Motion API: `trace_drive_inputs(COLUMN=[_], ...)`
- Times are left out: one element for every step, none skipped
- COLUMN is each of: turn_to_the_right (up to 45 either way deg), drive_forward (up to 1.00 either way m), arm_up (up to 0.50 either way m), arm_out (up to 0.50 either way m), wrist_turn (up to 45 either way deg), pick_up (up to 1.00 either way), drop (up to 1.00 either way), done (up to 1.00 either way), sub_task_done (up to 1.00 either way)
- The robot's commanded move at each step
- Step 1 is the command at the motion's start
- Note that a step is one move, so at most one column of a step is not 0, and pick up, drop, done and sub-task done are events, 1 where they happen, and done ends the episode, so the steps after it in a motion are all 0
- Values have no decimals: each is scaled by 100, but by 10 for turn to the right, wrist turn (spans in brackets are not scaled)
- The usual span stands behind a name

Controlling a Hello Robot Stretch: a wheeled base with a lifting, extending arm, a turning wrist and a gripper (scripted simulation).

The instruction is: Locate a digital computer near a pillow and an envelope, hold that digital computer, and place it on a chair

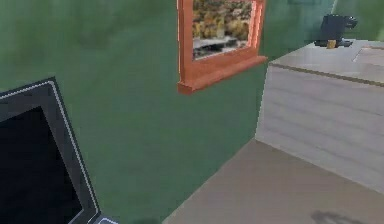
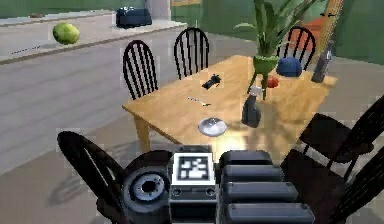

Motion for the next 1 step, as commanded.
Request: trace_drive_inputs(turn_to_the_right=[30], drive_forward=[0], arm_up=[0], arm_out=[0], wrist_turn=[0], pick_up=[0], drop=[0], done=[0], sub_task_done=[0])
